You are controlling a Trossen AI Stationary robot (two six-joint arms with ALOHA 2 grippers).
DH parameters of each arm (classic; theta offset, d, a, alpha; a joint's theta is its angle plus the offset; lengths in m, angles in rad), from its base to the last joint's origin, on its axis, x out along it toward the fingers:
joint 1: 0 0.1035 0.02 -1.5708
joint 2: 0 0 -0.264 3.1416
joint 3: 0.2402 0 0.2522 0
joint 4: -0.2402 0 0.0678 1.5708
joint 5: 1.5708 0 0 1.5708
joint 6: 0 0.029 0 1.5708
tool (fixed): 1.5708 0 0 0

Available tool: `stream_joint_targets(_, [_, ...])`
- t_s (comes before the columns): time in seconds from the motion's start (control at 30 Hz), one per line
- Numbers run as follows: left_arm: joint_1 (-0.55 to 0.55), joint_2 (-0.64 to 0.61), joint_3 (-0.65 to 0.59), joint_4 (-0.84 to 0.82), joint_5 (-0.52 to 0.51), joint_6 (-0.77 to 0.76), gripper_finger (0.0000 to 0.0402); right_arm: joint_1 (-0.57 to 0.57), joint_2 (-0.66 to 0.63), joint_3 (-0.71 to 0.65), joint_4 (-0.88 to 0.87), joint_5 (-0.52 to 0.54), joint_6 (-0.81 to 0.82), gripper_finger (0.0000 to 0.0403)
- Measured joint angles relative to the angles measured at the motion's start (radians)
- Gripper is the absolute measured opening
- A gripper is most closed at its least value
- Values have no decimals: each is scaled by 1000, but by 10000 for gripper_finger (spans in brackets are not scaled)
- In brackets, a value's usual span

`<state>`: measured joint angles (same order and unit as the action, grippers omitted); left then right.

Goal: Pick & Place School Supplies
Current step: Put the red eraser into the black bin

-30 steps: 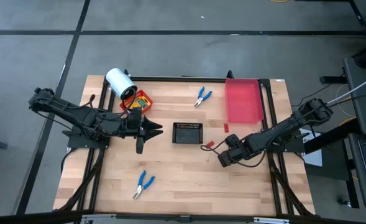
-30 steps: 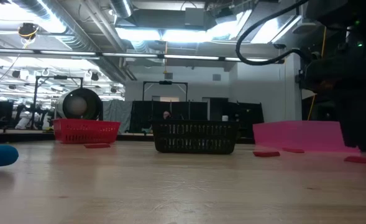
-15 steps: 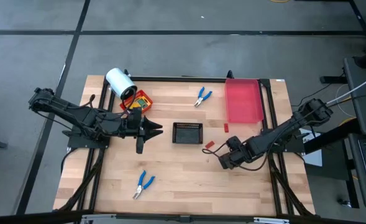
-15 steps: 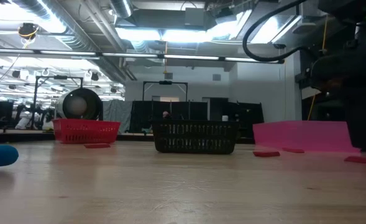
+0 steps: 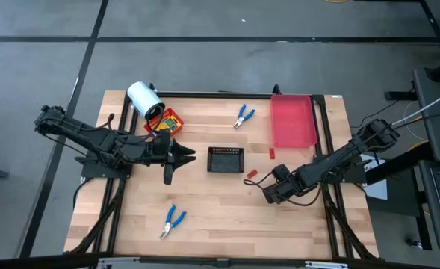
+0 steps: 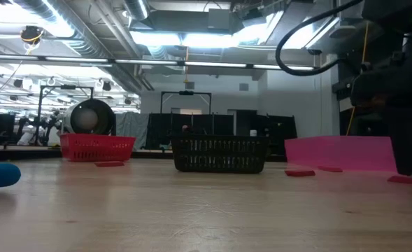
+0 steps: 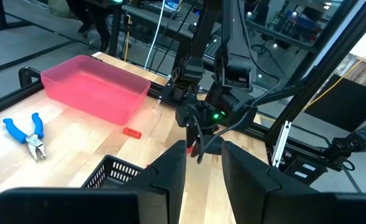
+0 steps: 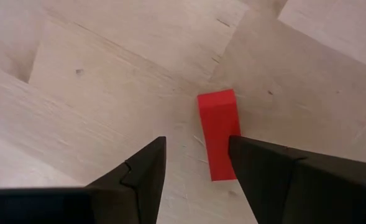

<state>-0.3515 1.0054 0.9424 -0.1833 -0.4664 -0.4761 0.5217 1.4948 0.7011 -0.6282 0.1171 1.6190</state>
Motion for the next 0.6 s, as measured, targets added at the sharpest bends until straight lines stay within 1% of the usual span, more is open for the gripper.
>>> stream_joint_targets(0.37, [0,0,0,7,0,0,100,-1,5,-10,-59,6,-25,181])
stream_joint_targets(0.6, [0,0,0,8,0,-4,100,0,-1,-48,-18,-6,-15,181])
